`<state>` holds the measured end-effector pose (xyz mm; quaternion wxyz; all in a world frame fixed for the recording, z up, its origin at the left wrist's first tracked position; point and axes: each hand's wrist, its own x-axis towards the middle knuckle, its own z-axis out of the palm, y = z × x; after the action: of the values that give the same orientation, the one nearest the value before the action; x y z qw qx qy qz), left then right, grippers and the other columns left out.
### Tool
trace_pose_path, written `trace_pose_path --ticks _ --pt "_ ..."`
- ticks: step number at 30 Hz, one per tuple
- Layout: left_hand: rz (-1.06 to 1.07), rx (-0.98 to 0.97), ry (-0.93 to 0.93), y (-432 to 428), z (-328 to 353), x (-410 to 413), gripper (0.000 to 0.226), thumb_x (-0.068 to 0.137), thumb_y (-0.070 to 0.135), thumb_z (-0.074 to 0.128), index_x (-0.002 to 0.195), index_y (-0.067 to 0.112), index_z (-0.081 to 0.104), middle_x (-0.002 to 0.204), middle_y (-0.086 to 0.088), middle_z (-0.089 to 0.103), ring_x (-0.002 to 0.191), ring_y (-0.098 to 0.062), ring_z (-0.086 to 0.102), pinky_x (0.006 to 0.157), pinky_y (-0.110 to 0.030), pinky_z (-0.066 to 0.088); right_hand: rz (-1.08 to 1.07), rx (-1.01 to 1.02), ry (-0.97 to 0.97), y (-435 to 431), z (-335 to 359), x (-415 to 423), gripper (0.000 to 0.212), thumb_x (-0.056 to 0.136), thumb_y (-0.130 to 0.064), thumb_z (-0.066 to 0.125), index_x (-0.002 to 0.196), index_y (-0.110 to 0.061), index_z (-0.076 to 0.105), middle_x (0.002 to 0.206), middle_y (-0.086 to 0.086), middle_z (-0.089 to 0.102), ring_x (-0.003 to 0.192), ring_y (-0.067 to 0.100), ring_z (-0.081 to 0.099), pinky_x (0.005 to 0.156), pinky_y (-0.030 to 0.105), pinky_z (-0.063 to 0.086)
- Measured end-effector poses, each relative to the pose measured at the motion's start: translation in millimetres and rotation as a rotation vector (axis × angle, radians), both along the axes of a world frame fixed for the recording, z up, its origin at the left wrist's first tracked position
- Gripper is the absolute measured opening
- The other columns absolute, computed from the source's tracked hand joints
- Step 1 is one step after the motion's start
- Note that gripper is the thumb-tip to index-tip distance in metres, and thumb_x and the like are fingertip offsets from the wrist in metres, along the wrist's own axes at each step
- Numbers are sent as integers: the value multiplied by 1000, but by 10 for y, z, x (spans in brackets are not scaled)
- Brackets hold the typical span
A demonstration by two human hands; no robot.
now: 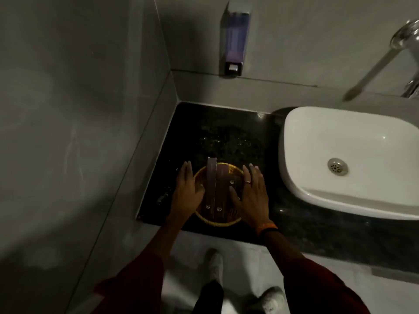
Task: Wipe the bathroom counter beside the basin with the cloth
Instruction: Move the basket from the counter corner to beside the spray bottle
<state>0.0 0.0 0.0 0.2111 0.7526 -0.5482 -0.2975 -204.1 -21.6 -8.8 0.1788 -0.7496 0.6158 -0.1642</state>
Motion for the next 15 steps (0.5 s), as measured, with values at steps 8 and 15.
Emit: trace_pose_path --ticks 8,15 --pt "328 90 252 16 -178 -142 61 102 10 46 156 23 22 144 -16 56 126 -32 59 101 -36 48 -256 234 -210 30 -157 10 54 106 -22 33 158 -28 19 165 4 22 146 27 38 113 47 42" --pt "291 72 198 352 -11 -547 48 98 11 52 146 15 47 123 -18 67 105 -30 68 90 -38 56 -315 159 -287 561 -38 -462 62 100 -6 46 157 -10 25 156 17 41 132 28 54 109 31 39"
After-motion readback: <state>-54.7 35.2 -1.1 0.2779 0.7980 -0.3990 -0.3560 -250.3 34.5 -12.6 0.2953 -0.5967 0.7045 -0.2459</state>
